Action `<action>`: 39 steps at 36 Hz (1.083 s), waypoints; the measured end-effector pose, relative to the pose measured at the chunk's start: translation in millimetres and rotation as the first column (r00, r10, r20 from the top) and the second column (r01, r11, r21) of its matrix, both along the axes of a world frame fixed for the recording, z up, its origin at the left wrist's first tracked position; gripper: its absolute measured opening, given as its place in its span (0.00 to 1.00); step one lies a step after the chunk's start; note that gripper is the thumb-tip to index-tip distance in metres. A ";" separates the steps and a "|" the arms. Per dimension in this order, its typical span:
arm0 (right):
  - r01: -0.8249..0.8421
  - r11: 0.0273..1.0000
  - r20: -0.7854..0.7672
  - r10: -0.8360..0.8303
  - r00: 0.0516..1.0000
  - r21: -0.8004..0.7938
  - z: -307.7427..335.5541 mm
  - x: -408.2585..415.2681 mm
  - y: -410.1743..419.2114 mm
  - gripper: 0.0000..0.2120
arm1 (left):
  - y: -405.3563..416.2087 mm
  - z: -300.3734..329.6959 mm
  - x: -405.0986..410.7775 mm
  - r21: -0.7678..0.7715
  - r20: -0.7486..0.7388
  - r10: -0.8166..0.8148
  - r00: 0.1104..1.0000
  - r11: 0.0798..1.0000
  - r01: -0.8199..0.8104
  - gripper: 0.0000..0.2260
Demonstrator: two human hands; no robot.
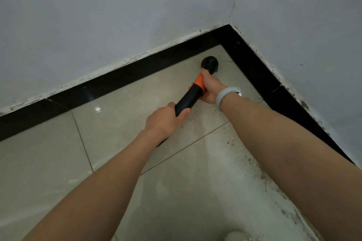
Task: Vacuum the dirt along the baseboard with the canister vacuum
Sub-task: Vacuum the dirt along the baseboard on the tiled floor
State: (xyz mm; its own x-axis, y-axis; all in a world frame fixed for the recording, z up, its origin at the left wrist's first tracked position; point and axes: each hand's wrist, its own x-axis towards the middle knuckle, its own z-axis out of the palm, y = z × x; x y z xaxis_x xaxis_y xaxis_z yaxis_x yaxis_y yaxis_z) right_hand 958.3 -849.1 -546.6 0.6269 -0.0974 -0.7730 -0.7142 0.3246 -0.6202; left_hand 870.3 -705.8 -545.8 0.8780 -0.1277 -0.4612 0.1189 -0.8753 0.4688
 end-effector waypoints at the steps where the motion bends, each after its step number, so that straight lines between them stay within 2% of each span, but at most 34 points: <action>1: -0.030 1.000 -0.002 0.030 1.000 0.001 0.6 2.0 7.5 0.19 | 3.7 1.1 -1.4 0.011 0.009 0.024 1.000 1.000 -0.024 0.20; 5: -0.103 0.995 -0.007 0.103 0.995 -0.010 -5.6 -10.7 45.8 0.18 | 26.6 0.3 -23.8 0.056 -0.003 0.137 0.991 0.989 -0.137 0.23; 8: -0.135 0.991 -0.028 0.136 0.990 0.009 -17.0 -37.1 67.6 0.19 | 48.3 -4.7 -49.4 0.044 -0.048 0.161 0.986 0.986 -0.159 0.24; 14: -0.121 0.978 -0.110 0.141 0.984 0.170 -17.4 -88.1 86.0 0.16 | 82.1 -8.4 -97.9 -0.022 -0.129 0.162 0.978 0.986 -0.166 0.25; 18: -0.195 0.974 -0.135 0.209 0.968 0.113 -12.7 -110.2 101.7 0.14 | 95.6 -5.3 -126.9 -0.057 -0.109 0.219 0.970 0.972 -0.226 0.24; 22: -0.280 0.955 -0.164 0.292 0.942 0.094 -10.7 -137.8 129.5 0.15 | 110.8 -5.8 -164.3 0.027 -0.037 0.316 0.948 0.949 -0.315 0.24; 27: -0.384 0.915 -0.209 0.402 0.892 0.122 -10.7 -181.3 167.3 0.14 | 139.1 -9.2 -207.2 0.078 -0.059 0.403 0.913 0.914 -0.399 0.25; 34: -0.487 0.863 -0.255 0.506 0.824 0.139 -11.3 -229.7 179.6 0.23 | 153.9 -5.3 -253.3 0.056 -0.067 0.391 0.918 0.920 -0.388 0.18; 39: -0.494 0.860 -0.280 0.510 0.814 0.129 -8.2 -248.5 170.8 0.15 | 149.2 -1.7 -268.2 0.084 -0.085 0.336 0.938 0.940 -0.329 0.17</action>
